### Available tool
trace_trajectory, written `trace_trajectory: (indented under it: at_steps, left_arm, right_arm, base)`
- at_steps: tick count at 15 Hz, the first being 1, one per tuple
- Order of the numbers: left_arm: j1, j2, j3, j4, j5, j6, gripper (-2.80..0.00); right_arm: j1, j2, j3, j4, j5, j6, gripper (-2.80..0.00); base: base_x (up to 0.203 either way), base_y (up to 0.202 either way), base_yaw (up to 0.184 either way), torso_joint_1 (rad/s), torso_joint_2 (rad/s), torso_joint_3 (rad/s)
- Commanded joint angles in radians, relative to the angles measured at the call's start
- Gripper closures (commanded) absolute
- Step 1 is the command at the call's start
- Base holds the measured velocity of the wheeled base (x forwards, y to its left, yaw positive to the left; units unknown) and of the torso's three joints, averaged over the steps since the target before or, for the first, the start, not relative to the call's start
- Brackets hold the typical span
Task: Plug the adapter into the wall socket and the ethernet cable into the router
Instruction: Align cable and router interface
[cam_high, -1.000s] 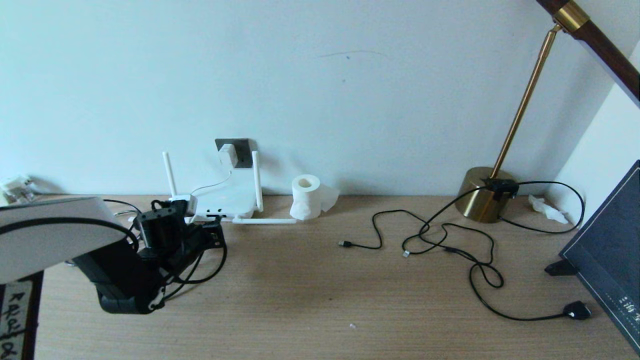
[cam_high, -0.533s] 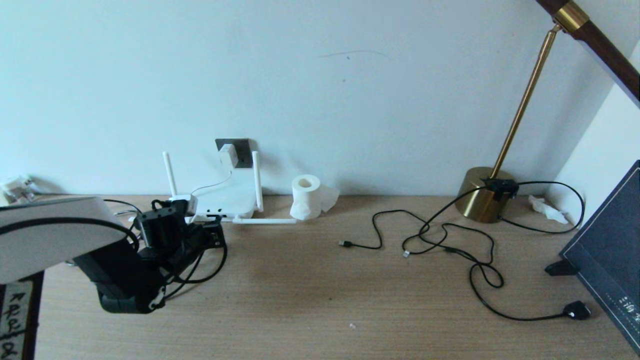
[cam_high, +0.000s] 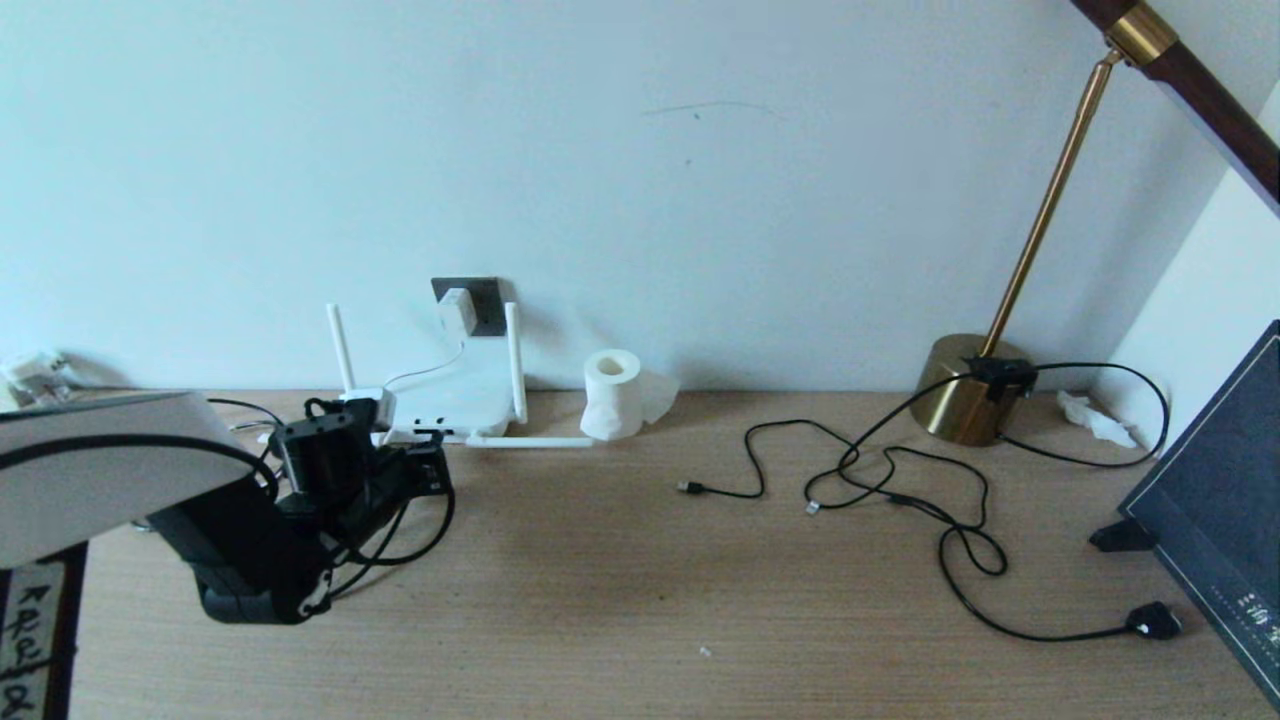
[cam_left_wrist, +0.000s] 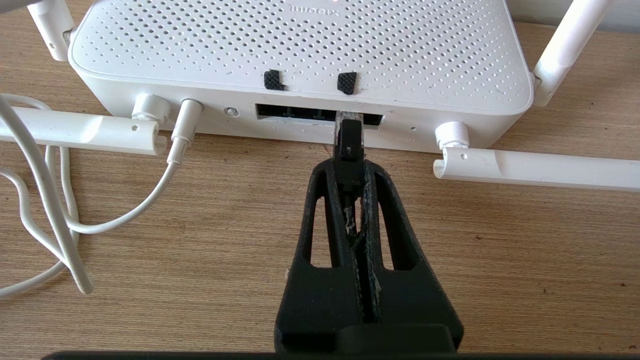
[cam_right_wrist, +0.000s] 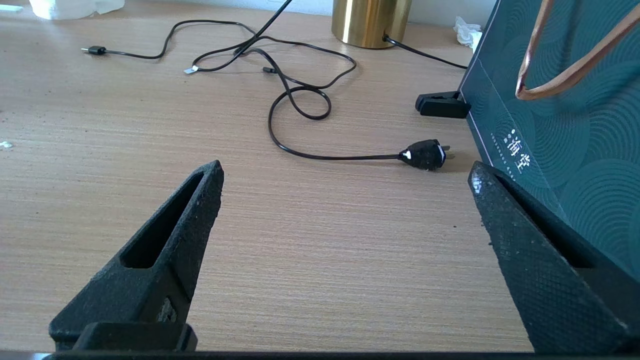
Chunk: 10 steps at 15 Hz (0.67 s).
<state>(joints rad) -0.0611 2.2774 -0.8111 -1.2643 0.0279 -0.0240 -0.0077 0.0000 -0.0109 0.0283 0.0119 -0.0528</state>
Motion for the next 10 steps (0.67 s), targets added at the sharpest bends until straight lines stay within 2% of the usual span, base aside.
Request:
trace_trajectory:
  at_steps: [1,10]
  left_arm:
    - [0.001,-0.001,-0.001,-0.009,0.001,-0.001,0.00]
    - [0.001,-0.001,0.003,-0.009,0.001,-0.001,0.00]
  right_arm:
    - [0.000,0.002,0.000,0.001,0.000,-0.001,-2.80]
    - [0.000,0.000,0.000,-0.001,0.000,-0.001,-2.80]
  base:
    - [0.000,0.000,0.000,0.000,0.00,0.000]
    - [0.000,0.000,0.000,0.000,0.00,0.000]
